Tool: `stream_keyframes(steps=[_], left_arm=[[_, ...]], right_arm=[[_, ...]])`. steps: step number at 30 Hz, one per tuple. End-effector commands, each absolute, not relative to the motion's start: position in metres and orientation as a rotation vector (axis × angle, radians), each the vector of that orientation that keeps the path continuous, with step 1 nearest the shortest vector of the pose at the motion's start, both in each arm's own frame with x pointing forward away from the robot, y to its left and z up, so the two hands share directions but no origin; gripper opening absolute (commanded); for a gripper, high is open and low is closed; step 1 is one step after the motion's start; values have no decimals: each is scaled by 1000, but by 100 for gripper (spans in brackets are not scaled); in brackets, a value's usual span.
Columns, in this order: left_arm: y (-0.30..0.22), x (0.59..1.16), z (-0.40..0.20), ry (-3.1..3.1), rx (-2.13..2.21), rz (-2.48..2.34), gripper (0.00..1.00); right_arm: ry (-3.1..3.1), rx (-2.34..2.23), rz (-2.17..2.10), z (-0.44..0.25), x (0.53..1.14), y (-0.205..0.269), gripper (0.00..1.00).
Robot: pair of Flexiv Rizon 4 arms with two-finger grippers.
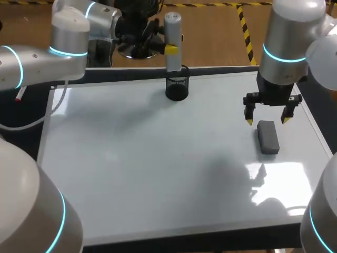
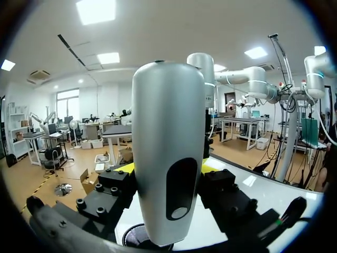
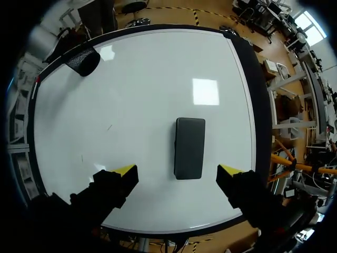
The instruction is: Pick up the inspection probe, press it on each red-marked spot on the whiteboard one by one, put down the probe, pick up the eraser, and wipe off all the red marks.
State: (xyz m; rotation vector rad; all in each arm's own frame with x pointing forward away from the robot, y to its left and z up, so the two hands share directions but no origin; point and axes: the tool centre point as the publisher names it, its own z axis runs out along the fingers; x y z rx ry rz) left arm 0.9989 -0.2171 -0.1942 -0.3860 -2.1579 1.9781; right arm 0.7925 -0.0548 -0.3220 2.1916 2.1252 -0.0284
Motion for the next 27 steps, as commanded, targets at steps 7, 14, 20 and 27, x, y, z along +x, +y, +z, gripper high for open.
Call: stream_keyframes(steps=[7, 14, 20, 27], left_arm=[[-216, 1013, -205, -2091, -447, 1939, 0], [-209, 1017, -212, -2098, -431, 1942, 0], [-210, 1022, -217, -2088, -424, 1950, 0], [-222, 1027, -224, -2066, -432, 1946, 0]], right_arm=[[2126, 2190, -26, -321, 792, -56, 100], [2126, 2190, -26, -321, 792, -56, 100], [2126, 2190, -26, -321, 792, -56, 100], [2126, 2190, -26, -321, 792, -56, 100]])
